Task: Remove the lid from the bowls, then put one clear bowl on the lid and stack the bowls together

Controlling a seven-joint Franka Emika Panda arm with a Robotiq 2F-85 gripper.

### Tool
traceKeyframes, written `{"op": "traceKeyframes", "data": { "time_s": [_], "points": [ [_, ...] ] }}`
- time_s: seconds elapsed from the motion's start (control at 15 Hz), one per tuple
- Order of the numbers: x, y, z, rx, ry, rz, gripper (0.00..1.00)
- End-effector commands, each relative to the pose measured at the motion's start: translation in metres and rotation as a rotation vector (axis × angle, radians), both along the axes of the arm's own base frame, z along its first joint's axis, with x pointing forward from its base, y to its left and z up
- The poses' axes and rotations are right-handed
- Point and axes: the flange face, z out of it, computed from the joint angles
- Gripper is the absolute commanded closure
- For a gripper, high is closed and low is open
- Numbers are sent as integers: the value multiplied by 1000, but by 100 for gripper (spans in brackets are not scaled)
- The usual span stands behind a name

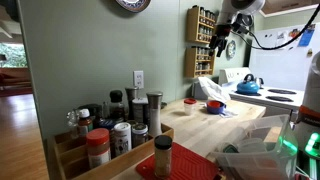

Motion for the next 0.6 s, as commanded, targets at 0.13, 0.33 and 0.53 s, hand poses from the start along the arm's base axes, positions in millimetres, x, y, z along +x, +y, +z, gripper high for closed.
{"op": "traceKeyframes", "data": {
  "time_s": [0.13, 0.33, 0.53],
  "points": [
    [12, 17, -12, -5, 29, 35, 0],
    [32, 65, -46, -2, 91, 125, 0],
    [48, 105, -80, -39, 143, 136, 0]
  ]
}}
